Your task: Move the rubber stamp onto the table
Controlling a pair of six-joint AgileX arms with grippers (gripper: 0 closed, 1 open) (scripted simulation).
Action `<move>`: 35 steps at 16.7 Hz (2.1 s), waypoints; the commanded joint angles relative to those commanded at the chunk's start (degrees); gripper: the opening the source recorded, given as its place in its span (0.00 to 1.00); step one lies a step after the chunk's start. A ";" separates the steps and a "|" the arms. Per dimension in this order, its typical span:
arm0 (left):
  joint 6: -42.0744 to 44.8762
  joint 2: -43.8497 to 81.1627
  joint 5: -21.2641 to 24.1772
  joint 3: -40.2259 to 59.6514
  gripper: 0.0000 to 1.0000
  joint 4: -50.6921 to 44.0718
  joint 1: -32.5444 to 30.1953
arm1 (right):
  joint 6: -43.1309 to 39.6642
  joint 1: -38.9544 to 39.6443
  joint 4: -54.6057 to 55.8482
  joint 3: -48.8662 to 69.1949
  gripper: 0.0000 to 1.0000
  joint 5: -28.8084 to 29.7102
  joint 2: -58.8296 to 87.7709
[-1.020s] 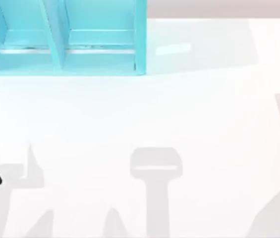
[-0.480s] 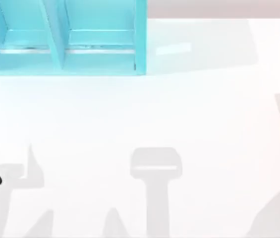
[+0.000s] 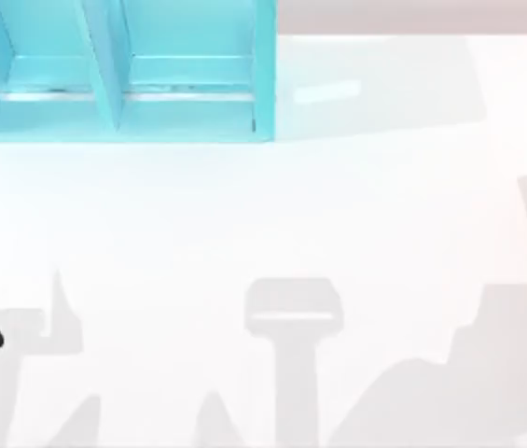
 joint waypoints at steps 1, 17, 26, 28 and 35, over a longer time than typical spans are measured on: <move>0.00 0.00 0.00 0.00 1.00 0.00 0.00 | 2.31 2.80 -3.18 1.02 0.00 -0.51 -0.74; 0.00 0.00 0.00 0.00 1.00 0.00 0.00 | 22.14 23.10 -17.11 11.81 0.00 3.65 -4.68; 0.00 0.00 0.00 0.00 1.00 0.00 0.00 | 38.72 39.39 -10.18 29.95 0.00 4.94 21.33; 0.00 0.00 0.00 0.00 1.00 0.00 0.00 | 42.67 43.23 -8.02 34.40 0.00 5.07 27.06; 0.00 0.00 0.00 0.00 1.00 0.00 0.00 | 47.78 48.21 -5.28 39.48 0.00 4.18 33.58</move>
